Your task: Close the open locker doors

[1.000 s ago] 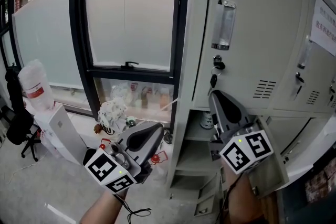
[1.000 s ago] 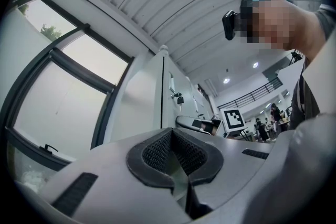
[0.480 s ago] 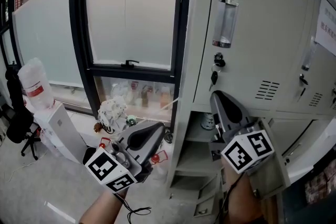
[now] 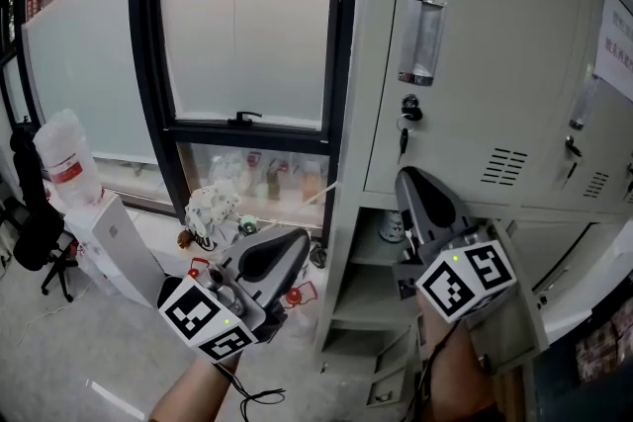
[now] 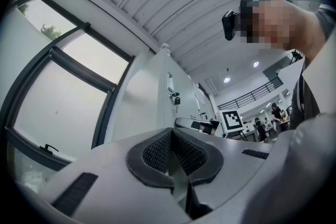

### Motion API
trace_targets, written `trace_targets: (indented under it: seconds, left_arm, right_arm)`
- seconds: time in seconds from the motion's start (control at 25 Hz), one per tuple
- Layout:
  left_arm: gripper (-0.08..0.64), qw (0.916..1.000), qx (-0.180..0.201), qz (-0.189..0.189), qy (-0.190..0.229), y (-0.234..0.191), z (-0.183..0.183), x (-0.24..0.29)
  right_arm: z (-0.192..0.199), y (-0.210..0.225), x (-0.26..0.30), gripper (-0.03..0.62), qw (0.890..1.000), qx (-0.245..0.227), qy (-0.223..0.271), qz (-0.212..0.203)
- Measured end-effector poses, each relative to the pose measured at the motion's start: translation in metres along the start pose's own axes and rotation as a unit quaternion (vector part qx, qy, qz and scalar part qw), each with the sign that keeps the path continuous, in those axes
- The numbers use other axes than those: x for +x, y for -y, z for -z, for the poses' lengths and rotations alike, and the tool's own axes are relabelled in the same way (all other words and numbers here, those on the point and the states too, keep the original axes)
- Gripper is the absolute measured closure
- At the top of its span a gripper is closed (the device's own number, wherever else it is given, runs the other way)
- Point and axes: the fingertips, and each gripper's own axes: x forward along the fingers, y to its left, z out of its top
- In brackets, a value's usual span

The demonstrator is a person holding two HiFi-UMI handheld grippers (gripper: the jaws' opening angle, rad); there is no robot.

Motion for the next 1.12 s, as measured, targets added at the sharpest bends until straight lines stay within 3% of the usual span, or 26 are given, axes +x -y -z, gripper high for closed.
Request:
trace_targets:
  seconds: [0.52,0.84,1.12]
  left_arm:
    - [0.551,0.9999,-0.002,0.014,-0.008,0.02,0.0,0.001]
    - [0.551,0.9992,-0.009,0.034,-0.019,0.05,0.003,-0.012]
    - [0.551,0.9978,-0.022,0.055,-0.029,0.081,0.017,-0.026]
  right_arm:
    - [-0.013,-0.009,-0.024,0.575,1.0,-0.009,-0.002,0.0]
    - [-0.023,-0.04,-0.078,0.575,0.999,-0.027,-0.021,-0.009]
    - [-0.003,-0.068,-0.14,0.575,0.998,-0.031,-0.06,0.002]
